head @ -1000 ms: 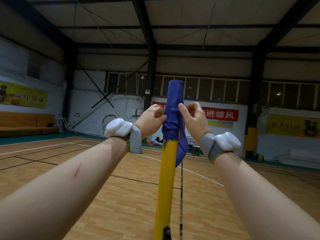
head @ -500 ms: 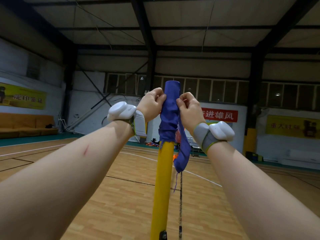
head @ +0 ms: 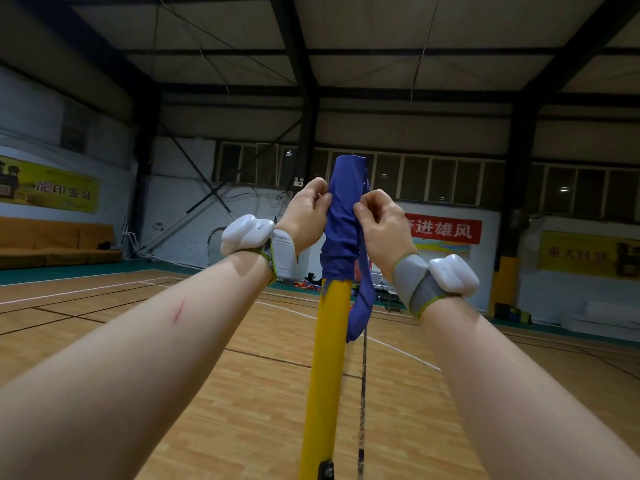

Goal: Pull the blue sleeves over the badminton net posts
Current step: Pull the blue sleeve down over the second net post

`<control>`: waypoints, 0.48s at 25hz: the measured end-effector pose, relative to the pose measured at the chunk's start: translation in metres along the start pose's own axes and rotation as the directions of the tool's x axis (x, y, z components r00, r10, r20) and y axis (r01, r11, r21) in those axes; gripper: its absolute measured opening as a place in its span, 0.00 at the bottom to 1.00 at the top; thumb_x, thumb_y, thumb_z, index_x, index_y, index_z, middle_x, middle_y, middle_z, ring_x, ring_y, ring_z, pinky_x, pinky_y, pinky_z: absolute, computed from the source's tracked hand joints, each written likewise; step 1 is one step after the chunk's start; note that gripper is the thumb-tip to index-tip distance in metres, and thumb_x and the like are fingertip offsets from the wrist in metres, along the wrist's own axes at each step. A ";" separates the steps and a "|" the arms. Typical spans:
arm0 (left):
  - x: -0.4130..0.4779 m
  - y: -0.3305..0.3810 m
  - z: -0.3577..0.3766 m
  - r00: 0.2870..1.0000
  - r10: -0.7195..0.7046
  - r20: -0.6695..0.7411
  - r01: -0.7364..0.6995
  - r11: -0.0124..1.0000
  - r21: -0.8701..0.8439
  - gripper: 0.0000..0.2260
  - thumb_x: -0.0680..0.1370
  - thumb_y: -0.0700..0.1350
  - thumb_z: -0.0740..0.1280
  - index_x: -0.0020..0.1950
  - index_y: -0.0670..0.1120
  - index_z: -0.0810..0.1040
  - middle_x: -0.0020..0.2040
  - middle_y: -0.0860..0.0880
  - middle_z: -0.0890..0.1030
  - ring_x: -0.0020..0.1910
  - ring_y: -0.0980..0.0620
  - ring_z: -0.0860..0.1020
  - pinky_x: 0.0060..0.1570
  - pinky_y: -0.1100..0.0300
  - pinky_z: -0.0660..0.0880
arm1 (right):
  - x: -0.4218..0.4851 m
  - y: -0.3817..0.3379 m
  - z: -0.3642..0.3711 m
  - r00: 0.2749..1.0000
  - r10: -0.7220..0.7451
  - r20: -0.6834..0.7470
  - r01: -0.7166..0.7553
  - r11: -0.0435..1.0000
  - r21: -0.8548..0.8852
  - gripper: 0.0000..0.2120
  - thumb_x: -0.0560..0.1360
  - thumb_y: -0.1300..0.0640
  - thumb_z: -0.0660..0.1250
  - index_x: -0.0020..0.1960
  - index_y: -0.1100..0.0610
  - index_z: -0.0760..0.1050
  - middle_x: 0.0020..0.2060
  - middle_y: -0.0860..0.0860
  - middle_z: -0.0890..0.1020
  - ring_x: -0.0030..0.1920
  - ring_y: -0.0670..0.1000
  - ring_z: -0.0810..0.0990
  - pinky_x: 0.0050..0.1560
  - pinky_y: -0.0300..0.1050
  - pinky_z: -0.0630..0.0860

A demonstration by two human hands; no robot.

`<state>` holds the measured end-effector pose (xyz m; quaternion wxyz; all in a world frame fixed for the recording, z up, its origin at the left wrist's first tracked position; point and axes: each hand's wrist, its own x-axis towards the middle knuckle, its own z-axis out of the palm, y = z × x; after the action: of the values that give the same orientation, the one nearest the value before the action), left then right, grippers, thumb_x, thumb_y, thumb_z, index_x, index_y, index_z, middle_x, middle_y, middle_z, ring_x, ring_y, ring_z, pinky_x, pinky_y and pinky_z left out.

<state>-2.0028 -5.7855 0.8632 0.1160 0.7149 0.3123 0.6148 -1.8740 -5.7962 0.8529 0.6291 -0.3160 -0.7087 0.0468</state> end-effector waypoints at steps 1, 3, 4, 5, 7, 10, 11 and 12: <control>0.000 -0.001 0.000 1.000 0.011 -0.009 -0.011 1.000 0.001 0.11 0.80 0.39 0.54 0.39 0.50 0.65 0.34 0.51 0.67 0.31 0.56 0.66 0.30 0.61 0.68 | -0.001 0.001 -0.001 1.000 -0.001 0.008 0.001 1.000 0.006 0.03 0.78 0.61 0.60 0.45 0.58 0.70 0.34 0.46 0.72 0.37 0.44 0.71 0.41 0.36 0.70; -0.003 -0.003 0.000 1.000 -0.020 0.005 0.020 1.000 -0.015 0.06 0.80 0.39 0.56 0.47 0.46 0.71 0.41 0.47 0.75 0.38 0.52 0.74 0.42 0.49 0.72 | -0.006 0.003 -0.003 1.000 -0.001 0.024 0.001 1.000 0.017 0.04 0.77 0.62 0.60 0.43 0.57 0.70 0.34 0.46 0.71 0.36 0.44 0.70 0.39 0.31 0.69; -0.005 -0.006 0.000 0.999 -0.046 0.013 0.046 0.999 -0.009 0.07 0.80 0.39 0.56 0.54 0.43 0.73 0.47 0.43 0.77 0.44 0.47 0.76 0.49 0.48 0.73 | -0.009 0.005 -0.003 0.999 0.002 0.034 -0.003 1.000 0.025 0.06 0.77 0.62 0.60 0.42 0.56 0.69 0.33 0.46 0.71 0.36 0.44 0.70 0.38 0.30 0.68; -0.007 -0.009 -0.001 0.998 -0.067 0.020 0.067 0.998 0.007 0.10 0.80 0.38 0.57 0.58 0.42 0.72 0.52 0.41 0.77 0.46 0.44 0.77 0.51 0.49 0.73 | -0.013 0.008 -0.002 0.999 0.013 0.048 -0.015 0.999 0.035 0.08 0.77 0.63 0.60 0.40 0.55 0.69 0.33 0.47 0.71 0.35 0.44 0.69 0.37 0.30 0.68; -0.015 -0.015 -0.003 0.995 -0.080 0.059 0.077 0.995 0.058 0.11 0.79 0.37 0.57 0.60 0.39 0.73 0.49 0.41 0.76 0.40 0.46 0.76 0.45 0.59 0.74 | -0.023 0.015 0.001 0.995 0.055 0.080 -0.059 0.997 0.052 0.11 0.77 0.63 0.60 0.38 0.53 0.67 0.33 0.48 0.69 0.35 0.46 0.68 0.39 0.34 0.67; -0.026 -0.019 -0.007 0.996 -0.036 0.087 0.021 0.985 0.174 0.08 0.77 0.35 0.59 0.39 0.43 0.72 0.40 0.49 0.69 0.36 0.53 0.70 0.41 0.65 0.68 | -0.034 0.022 0.006 0.992 0.095 0.080 -0.101 0.992 0.080 0.12 0.76 0.64 0.61 0.36 0.52 0.67 0.36 0.51 0.69 0.39 0.49 0.68 0.43 0.40 0.67; -0.027 -0.020 -0.008 0.997 -0.013 0.082 -0.005 0.977 0.213 0.13 0.77 0.35 0.61 0.34 0.47 0.68 0.40 0.49 0.69 0.40 0.52 0.69 0.44 0.65 0.66 | -0.035 0.020 0.005 0.993 0.096 0.071 -0.102 0.992 0.080 0.13 0.76 0.64 0.62 0.35 0.52 0.68 0.40 0.51 0.70 0.40 0.47 0.69 0.43 0.37 0.68; -0.028 -0.020 -0.009 0.998 -0.003 0.069 -0.013 0.976 0.219 0.15 0.76 0.34 0.62 0.32 0.49 0.66 0.43 0.48 0.69 0.43 0.52 0.70 0.47 0.64 0.66 | -0.034 0.018 0.003 0.994 0.091 0.063 -0.095 0.993 0.072 0.12 0.75 0.65 0.63 0.35 0.53 0.69 0.43 0.51 0.71 0.40 0.46 0.71 0.43 0.32 0.69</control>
<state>-2.0183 -5.7888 0.8313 0.0456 0.7448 0.3722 0.5519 -1.8696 -5.7983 0.8143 0.6161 -0.3234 -0.7095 0.1119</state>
